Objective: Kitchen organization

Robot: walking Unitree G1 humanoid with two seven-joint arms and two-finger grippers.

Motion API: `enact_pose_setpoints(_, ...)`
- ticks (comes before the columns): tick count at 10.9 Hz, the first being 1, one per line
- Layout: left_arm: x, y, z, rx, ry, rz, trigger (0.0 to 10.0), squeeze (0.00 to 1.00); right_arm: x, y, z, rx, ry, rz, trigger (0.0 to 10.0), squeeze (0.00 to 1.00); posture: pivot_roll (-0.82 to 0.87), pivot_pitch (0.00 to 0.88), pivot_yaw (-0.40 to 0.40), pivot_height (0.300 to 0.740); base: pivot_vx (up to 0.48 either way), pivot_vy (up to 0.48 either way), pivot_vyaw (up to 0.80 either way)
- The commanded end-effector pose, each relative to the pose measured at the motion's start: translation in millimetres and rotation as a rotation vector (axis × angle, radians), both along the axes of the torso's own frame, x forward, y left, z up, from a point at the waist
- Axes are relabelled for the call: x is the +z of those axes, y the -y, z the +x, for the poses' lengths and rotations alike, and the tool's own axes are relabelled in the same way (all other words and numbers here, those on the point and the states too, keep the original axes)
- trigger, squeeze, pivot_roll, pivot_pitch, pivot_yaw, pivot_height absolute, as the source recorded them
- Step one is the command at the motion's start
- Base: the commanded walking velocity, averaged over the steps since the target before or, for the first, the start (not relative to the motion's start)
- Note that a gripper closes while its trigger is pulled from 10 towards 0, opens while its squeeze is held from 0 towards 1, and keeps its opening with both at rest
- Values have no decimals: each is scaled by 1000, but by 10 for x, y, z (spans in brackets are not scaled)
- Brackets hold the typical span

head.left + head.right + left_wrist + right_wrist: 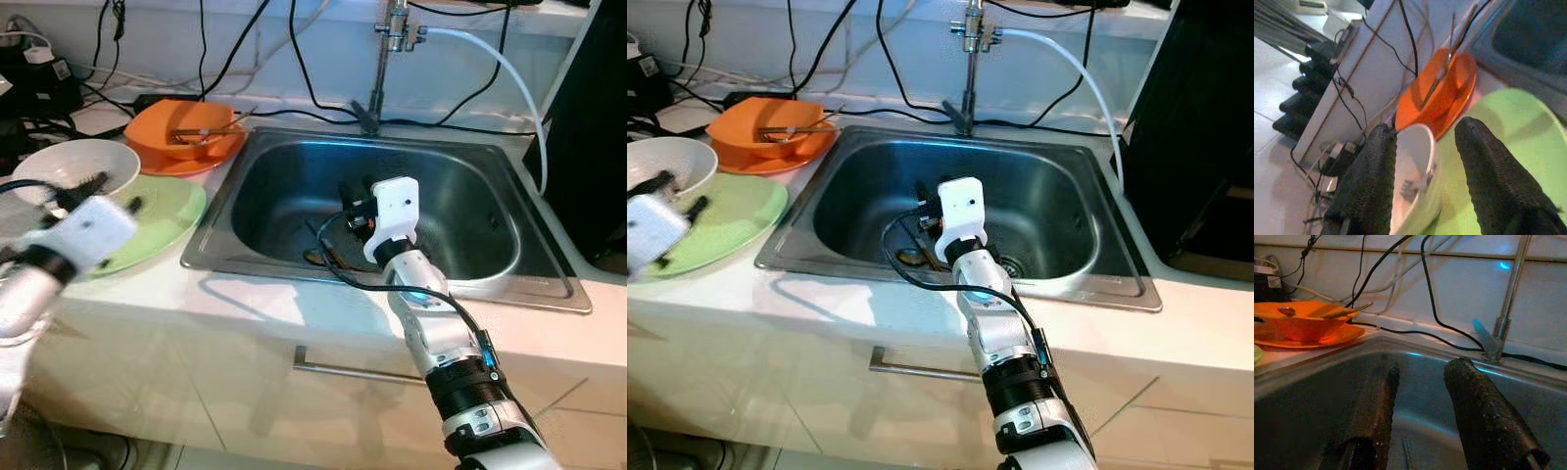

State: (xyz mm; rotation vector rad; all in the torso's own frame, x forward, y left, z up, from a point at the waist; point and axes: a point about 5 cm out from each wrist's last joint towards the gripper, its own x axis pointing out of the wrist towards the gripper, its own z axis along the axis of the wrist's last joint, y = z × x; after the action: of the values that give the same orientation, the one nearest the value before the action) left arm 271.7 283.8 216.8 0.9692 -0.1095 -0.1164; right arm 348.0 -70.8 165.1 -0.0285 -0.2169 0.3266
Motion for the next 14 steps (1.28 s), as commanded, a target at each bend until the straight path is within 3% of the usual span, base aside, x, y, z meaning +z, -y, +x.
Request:
enact_pose_setpoints(1,-24,-64,-14,13,-20,14,10000,0,-1,-9,14,2,-2,3,10000,0,263,4,-3,740,0,0,0)
enact_pose_setpoints(4,-105,-114,50,62,-25,-2,10000,0,-10,-7,7,3,-2,2,10000,0,262,0,-4,740,0,0,0)
enact_pose_setpoints(7,-217,-21,208,57,-30,-54,10000,0,-13,-18,-6,5,0,2,10000,0,246,0,4,740,0,0,0)
enact_pose_setpoints(9,-244,-3,311,68,-42,-35,10000,0,-16,12,-9,-4,1,0,10000,0,237,0,9,740,0,0,0)
enact_pose_setpoints(14,-179,-117,367,130,-3,-3,10000,0,-25,-3,-10,-1,-4,4,10000,0,248,6,7,740,0,0,0)
